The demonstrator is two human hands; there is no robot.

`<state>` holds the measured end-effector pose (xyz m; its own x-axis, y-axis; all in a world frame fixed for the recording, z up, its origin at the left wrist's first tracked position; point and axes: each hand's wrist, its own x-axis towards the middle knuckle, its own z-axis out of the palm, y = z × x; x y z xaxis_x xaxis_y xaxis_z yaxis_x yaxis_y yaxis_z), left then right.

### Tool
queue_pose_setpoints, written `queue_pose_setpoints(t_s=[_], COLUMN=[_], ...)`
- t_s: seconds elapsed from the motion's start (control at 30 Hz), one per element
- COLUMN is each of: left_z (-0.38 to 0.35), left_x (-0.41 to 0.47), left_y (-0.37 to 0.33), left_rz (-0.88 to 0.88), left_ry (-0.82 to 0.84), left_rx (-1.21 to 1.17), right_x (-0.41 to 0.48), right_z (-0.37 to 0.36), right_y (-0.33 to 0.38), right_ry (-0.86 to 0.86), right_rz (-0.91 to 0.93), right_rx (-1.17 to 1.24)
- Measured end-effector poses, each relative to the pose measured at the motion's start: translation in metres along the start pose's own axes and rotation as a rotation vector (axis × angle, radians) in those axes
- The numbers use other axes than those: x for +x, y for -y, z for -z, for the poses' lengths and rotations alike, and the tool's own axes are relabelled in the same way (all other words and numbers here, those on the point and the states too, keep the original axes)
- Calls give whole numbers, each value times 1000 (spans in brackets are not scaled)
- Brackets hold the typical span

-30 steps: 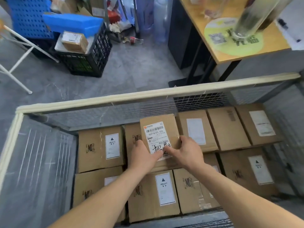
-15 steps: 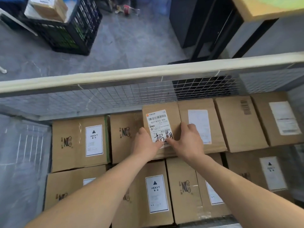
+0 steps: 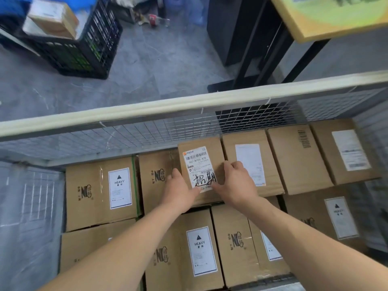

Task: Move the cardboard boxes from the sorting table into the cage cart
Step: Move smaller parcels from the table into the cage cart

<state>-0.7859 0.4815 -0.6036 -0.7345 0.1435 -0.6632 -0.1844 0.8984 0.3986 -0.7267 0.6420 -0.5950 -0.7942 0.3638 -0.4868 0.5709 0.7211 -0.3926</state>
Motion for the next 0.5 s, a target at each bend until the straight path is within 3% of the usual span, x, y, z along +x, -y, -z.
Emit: queue_pose_setpoints(t_s=[0.23, 0.5], left_z=[74, 158], left_x=[-79, -192], left_y=[-14, -58], left_rz=[-245, -544], left_ry=[7, -61], left_rx=[231, 342], right_x=[-63, -193], right_z=[61, 156], right_y=[38, 89], right_ry=[-29, -222], right_rz=[-87, -121], right_rx=[-16, 48])
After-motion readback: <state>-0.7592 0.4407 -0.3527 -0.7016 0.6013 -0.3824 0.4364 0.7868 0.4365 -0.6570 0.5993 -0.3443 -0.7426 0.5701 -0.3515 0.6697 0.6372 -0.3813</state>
